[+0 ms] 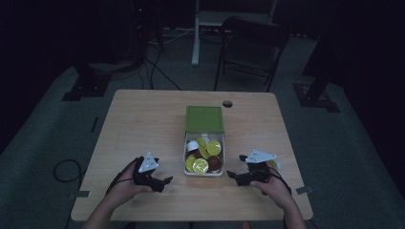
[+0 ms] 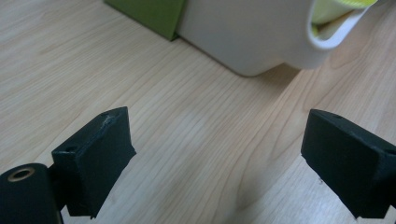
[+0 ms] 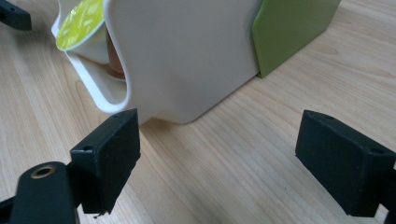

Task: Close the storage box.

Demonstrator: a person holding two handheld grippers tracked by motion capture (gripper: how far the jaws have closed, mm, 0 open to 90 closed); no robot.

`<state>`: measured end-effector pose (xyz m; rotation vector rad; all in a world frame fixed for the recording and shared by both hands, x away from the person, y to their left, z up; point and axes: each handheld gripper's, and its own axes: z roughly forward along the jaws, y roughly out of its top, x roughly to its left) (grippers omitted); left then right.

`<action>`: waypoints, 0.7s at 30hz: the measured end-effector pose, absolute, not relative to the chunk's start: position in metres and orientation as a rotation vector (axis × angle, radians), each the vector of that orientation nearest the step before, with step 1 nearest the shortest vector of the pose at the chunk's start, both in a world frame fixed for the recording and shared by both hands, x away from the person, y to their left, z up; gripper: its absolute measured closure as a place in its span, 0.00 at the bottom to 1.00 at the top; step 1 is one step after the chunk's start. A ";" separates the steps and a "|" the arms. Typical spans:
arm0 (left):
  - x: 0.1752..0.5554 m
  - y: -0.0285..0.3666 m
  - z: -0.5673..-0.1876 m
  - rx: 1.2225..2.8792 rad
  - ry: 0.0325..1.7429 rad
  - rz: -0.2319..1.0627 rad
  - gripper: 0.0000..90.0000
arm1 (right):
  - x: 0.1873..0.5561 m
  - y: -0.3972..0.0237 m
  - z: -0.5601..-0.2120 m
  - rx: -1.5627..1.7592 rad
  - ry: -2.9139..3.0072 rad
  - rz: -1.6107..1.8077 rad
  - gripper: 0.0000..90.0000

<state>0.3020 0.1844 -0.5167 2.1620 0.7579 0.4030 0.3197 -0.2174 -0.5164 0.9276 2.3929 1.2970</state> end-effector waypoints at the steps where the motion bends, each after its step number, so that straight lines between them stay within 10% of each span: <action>1: 0.302 0.184 -0.517 2.162 0.758 0.403 0.10 | 0.320 -0.217 -0.516 0.926 2.393 1.301 0.15; 21: 0.318 0.155 -0.503 2.126 0.652 0.340 0.10 | 0.324 -0.203 -0.507 0.883 2.399 1.358 0.15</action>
